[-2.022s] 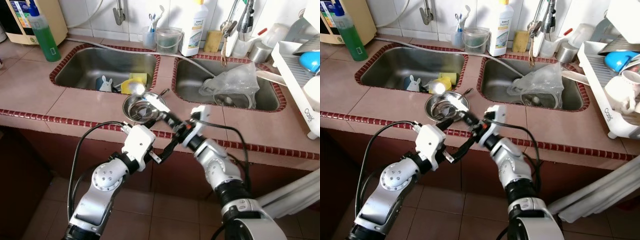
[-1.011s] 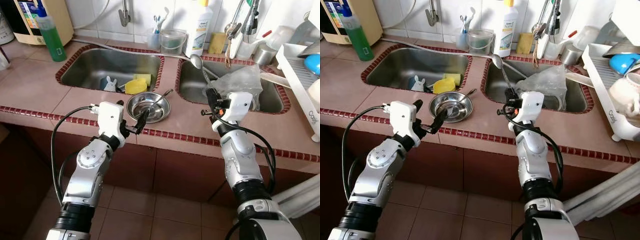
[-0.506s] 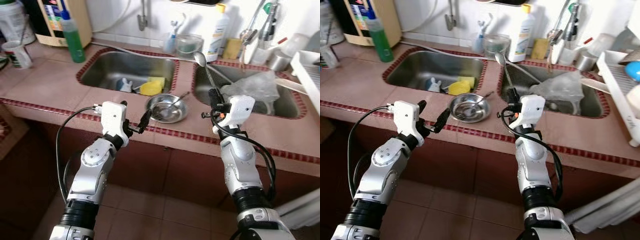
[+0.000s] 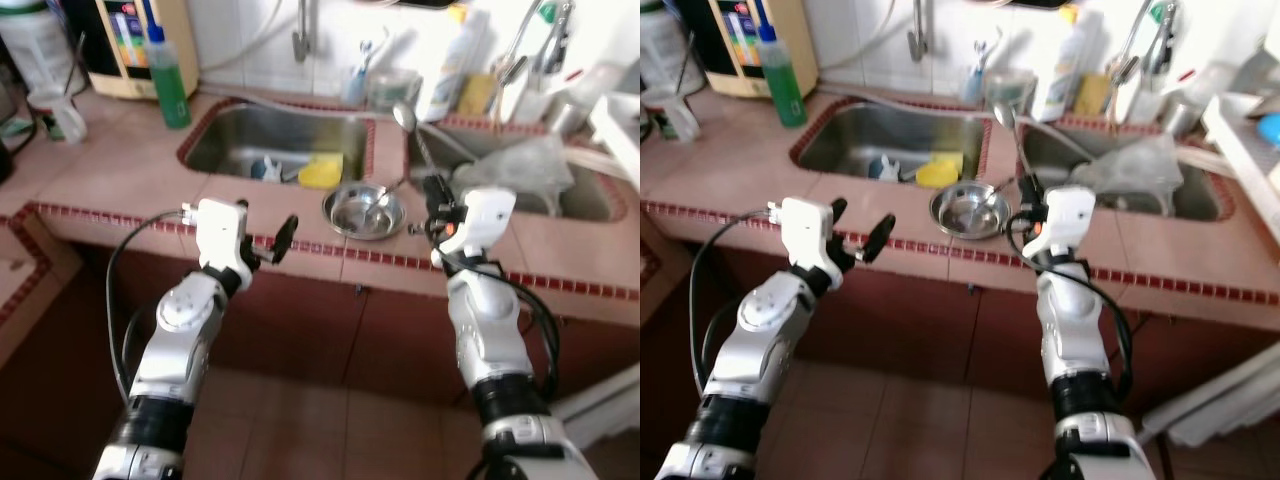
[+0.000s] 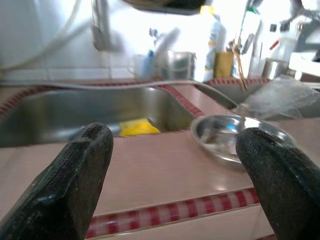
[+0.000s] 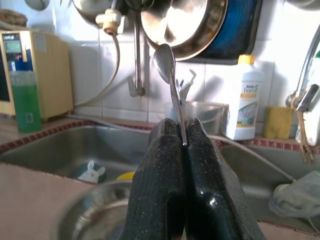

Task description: Kitchen organization

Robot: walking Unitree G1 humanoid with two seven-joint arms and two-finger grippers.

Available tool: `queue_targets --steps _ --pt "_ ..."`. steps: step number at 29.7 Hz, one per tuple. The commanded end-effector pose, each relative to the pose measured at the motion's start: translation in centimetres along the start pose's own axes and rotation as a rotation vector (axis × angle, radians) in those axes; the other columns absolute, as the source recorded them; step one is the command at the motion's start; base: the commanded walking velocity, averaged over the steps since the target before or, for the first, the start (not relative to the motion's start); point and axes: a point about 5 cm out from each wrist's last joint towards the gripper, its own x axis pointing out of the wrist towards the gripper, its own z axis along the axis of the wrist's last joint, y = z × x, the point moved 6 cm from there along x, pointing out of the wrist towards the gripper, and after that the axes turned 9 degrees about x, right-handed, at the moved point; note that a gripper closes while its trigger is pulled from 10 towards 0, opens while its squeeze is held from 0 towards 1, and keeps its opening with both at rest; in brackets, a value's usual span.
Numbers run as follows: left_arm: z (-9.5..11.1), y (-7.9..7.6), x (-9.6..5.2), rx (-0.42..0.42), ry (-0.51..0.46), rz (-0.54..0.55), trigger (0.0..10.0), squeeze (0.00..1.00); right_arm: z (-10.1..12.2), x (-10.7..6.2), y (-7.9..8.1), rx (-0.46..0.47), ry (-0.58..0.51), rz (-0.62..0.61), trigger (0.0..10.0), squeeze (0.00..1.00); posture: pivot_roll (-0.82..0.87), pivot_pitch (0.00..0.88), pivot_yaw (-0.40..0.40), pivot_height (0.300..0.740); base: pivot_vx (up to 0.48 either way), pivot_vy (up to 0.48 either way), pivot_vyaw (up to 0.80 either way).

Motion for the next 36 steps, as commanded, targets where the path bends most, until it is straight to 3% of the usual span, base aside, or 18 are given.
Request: queue_targets --steps 1,6,28,36 --pt "0.0 1.1 -0.3 0.026 0.007 0.019 10.0 0.00 0.2 0.3 1.3 0.012 -0.013 0.034 10.0 0.00 -0.03 0.000 -0.020 0.740 0.000 0.435 0.00" --pt "0.1 0.8 -0.4 0.083 0.005 0.009 10.0 0.00 0.2 0.4 1.4 0.006 -0.008 0.040 10.0 0.00 -0.03 0.000 -0.023 0.740 0.000 0.153 0.00" --pt "0.9 -0.5 -0.6 0.184 -0.047 -0.057 10.0 0.00 -0.3 0.2 1.7 -0.009 0.011 0.058 10.0 0.00 -0.02 0.000 -0.022 0.740 0.000 -0.012 0.00" --pt "0.9 -0.6 -0.7 0.179 -0.054 -0.067 10.0 0.00 -0.4 0.2 1.8 -0.011 0.012 0.061 10.0 0.00 -0.02 0.000 -0.022 0.740 0.339 -0.198 0.00"
